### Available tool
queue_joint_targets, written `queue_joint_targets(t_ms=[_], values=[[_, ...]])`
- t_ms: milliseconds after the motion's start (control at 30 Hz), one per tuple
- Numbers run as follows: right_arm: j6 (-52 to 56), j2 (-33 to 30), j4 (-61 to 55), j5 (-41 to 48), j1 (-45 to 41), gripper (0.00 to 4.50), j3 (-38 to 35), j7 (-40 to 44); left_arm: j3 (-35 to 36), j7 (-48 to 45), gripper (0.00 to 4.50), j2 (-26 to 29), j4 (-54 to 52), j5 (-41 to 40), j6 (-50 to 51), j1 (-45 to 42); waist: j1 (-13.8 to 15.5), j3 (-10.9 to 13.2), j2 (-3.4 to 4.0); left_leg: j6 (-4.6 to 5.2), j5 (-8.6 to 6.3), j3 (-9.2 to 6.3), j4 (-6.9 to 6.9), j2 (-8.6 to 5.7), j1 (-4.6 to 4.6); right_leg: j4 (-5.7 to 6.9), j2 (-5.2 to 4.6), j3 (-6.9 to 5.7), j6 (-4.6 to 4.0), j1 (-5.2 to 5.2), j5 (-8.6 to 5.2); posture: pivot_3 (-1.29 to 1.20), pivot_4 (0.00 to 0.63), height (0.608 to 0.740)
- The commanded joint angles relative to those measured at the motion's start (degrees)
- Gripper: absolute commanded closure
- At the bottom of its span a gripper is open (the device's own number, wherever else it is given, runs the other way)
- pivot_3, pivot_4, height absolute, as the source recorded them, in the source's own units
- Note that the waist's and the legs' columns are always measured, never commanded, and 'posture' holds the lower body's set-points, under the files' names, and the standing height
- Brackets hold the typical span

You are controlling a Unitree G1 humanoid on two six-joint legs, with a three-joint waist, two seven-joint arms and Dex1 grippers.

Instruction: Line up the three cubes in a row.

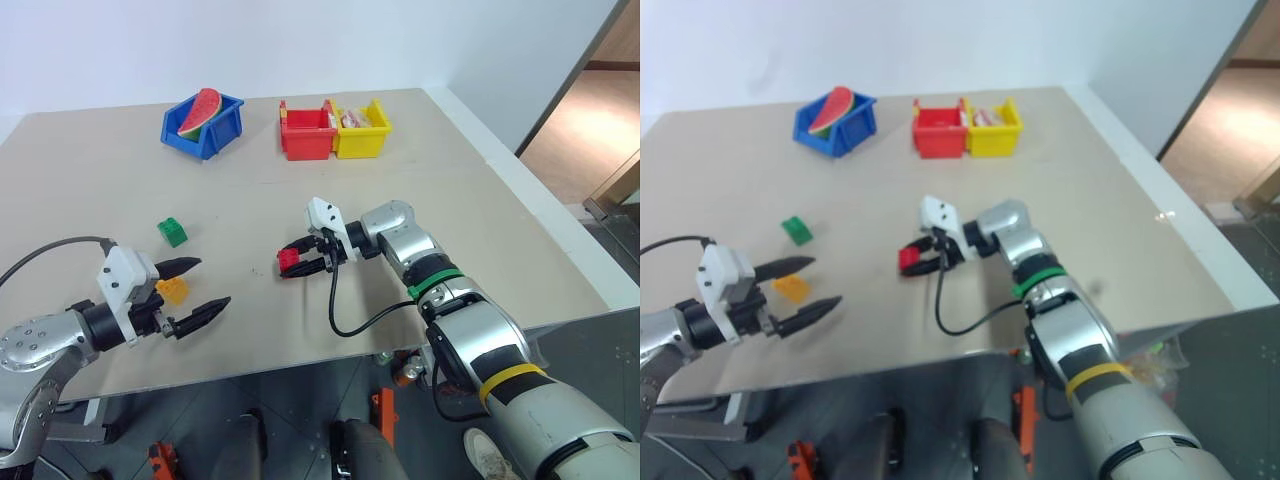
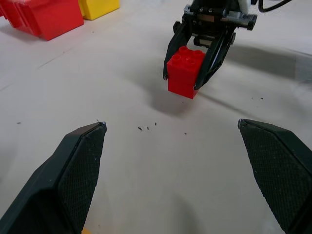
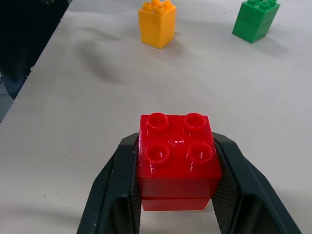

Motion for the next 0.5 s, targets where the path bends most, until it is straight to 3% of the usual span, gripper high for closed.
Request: queue_joint_targets(t_ms=[33,100,167,367,500], values=[[-2.27,0.22,1.43,-0.86,-1.91,3.18,-1.52,-0.83,0.03,-0.03,0.00,0.92,-1.02,0.52,-0.58,-0.71,0.00,0.00,0.00,0.00,0.00,0.00,0.00,0.00,0.00,0.00,0.00,0.00,0.00,0.00,0.00,0.00,0.150,0.740],[-2.66,0.23,2.76,-1.36,-2.19,3.18,-1.65,-1.61,-0.31,-0.24,0.00,0.92,-1.11,0.59,-0.60,-0.76,0.00,0.00,0.00,0.00,0.00,0.00,0.00,0.00,0.00,0.00,0.01,0.00,0.00,0.00,0.00,0.00,0.150,0.740],[-3.56,0.06,3.67,-2.19,-2.31,2.19,-1.48,-2.14,-0.67,-0.54,0.00,0.96,-0.96,0.88,-0.78,-0.77,-0.01,0.00,0.00,0.01,0.00,0.00,0.00,0.00,0.00,0.00,0.01,0.01,0.00,0.00,0.00,0.00,0.150,0.740],[-6.02,-0.29,4.58,-3.23,-2.61,0.16,-1.76,-2.30,-1.36,-0.71,0.00,0.72,-0.34,1.31,-0.99,-1.35,0.00,0.00,0.00,0.01,0.01,0.00,0.00,0.00,0.01,0.01,0.02,0.01,0.00,0.00,0.01,0.00,0.150,0.740],[-6.47,-0.54,3.10,-2.39,-3.08,0.06,-2.92,-1.56,-1.18,-0.42,0.00,0.49,0.38,1.59,-1.05,-1.66,0.00,0.00,0.00,0.01,0.01,0.00,0.00,0.00,0.01,0.01,0.01,0.02,0.01,0.01,0.01,0.00,0.150,0.740]])
